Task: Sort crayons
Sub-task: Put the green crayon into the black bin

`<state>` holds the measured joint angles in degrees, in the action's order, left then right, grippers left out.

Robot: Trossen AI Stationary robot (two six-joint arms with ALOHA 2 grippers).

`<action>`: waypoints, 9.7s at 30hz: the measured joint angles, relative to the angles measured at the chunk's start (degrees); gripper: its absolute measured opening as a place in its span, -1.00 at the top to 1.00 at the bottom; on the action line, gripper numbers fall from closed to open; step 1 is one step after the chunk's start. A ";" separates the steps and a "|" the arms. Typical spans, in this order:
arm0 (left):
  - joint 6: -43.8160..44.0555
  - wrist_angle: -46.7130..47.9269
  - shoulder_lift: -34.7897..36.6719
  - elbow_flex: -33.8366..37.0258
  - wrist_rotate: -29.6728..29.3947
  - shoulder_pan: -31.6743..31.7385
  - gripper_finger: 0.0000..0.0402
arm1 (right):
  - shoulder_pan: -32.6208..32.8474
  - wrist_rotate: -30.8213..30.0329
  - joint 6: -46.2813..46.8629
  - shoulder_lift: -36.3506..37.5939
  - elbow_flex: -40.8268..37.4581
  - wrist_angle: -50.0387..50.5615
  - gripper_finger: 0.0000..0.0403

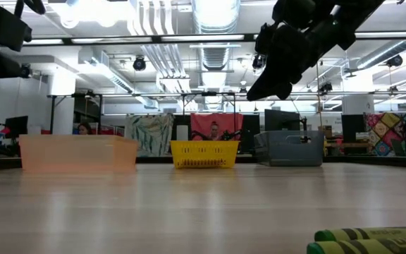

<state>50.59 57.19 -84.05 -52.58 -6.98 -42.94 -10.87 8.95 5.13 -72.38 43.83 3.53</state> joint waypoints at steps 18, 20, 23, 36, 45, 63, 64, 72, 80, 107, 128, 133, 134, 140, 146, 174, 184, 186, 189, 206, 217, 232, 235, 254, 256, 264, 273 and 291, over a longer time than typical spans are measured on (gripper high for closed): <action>-0.71 0.89 2.85 -7.04 -7.77 -0.60 0.55 | 5.25 3.06 11.80 0.26 7.17 11.85 0.72; -1.27 0.87 3.40 -8.23 -11.19 -1.03 0.55 | 6.85 3.01 12.64 0.24 9.36 14.38 0.72; -1.76 0.77 3.58 -10.04 -16.95 -1.42 0.55 | 9.94 3.02 14.24 0.24 12.71 17.23 0.72; -1.87 -13.07 3.52 -12.52 -49.03 -3.54 0.55 | 26.56 -3.38 22.25 -3.85 25.27 29.66 0.72; -4.58 -33.01 1.79 -12.50 -56.74 -3.58 0.55 | 34.53 -4.52 28.45 -11.65 32.94 48.23 0.72; -12.95 -44.31 -1.42 -12.44 -63.54 -3.48 0.55 | 44.01 -10.89 28.53 -22.01 33.10 54.34 0.72; -13.03 -44.33 -1.44 -12.44 -63.67 -3.48 0.55 | 44.39 -11.26 28.59 -22.54 33.09 52.46 0.72; -12.13 -45.58 -1.42 -12.44 -64.57 -3.48 0.55 | 48.10 -16.18 23.99 -25.97 33.01 38.05 0.74; -11.78 -47.18 -1.42 -12.44 -64.54 -3.48 0.55 | 51.11 -20.13 19.61 -27.23 31.17 21.19 0.79; -12.46 -52.36 -4.48 -12.41 -64.43 -3.52 0.55 | 55.98 -36.17 9.29 -39.74 28.75 3.39 0.79; -13.11 -53.26 -4.96 -12.41 -64.41 -3.45 0.55 | 52.98 -41.77 11.34 -32.26 11.26 -16.17 0.79; -12.98 -53.75 -4.96 -12.41 -64.41 -3.46 0.55 | 52.81 -37.95 11.81 -29.64 10.87 -19.78 0.79; -12.99 -53.77 -4.96 -12.41 -64.41 -3.48 0.55 | 52.83 -36.25 12.23 -29.59 11.07 -20.13 0.79; -13.99 -54.62 -4.94 -12.41 -64.40 -3.45 0.55 | 53.19 -28.40 17.69 -30.90 12.08 -20.13 0.79; -14.10 -54.67 -4.94 -12.41 -64.41 -3.45 0.55 | 53.72 -28.25 20.02 -33.49 12.05 -19.69 0.75; -17.07 -54.64 -4.94 -12.41 -64.39 -3.45 0.55 | 53.32 -29.96 21.90 -34.80 12.11 -17.43 0.30; -17.12 -54.64 -4.94 -12.41 -64.39 -3.45 0.55 | 53.33 -29.84 23.40 -37.11 12.10 -19.00 0.30; -17.12 -54.64 -4.94 -12.41 -64.39 -3.45 0.55 | 53.32 -29.92 23.40 -37.11 12.09 -18.84 0.31; -17.12 -54.64 -4.92 -12.41 -64.41 -3.45 0.55 | 53.20 -29.92 23.38 -37.11 12.09 -18.86 0.33; -17.28 -54.60 -4.92 -12.41 -64.40 -3.45 0.55 | 51.76 -30.29 22.77 -39.58 12.24 -19.16 0.49; -18.12 -54.62 -4.90 -12.41 -64.39 -3.46 0.55 | 51.54 -30.25 22.02 -39.71 12.24 -18.86 0.90; -18.16 -54.64 -4.90 -12.41 -64.39 -3.45 0.55 | 50.52 -30.90 19.54 -36.45 11.91 -16.15 0.93; -18.22 -54.66 -4.90 -12.41 -64.41 -3.46 0.55 | 49.60 -31.71 19.48 -35.04 11.91 -14.49 0.93; -21.93 -56.70 -4.90 -12.41 -64.43 -3.45 0.55 | 36.19 -32.00 7.07 -24.73 12.04 -4.75 0.94; -23.46 -57.90 -4.90 -12.43 -64.43 -3.45 0.55 | 33.76 -31.95 4.79 -22.65 12.04 -3.23 0.94; -27.80 -60.71 -4.87 -12.44 -64.43 -3.47 0.55 | 20.96 -31.21 -3.39 -13.82 12.05 0.44 0.94; -29.49 -61.06 -4.87 -12.44 -64.43 -3.48 0.55 | 6.25 -26.91 -8.36 -8.66 12.07 2.16 0.94; -30.69 -61.05 -4.09 -12.44 -64.54 -3.48 0.55 | -14.56 -21.96 -13.00 -8.63 12.04 2.28 0.94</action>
<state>19.90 -3.86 -88.14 -65.01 -71.53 -46.41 -25.44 -13.02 -7.87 -81.01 55.88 5.81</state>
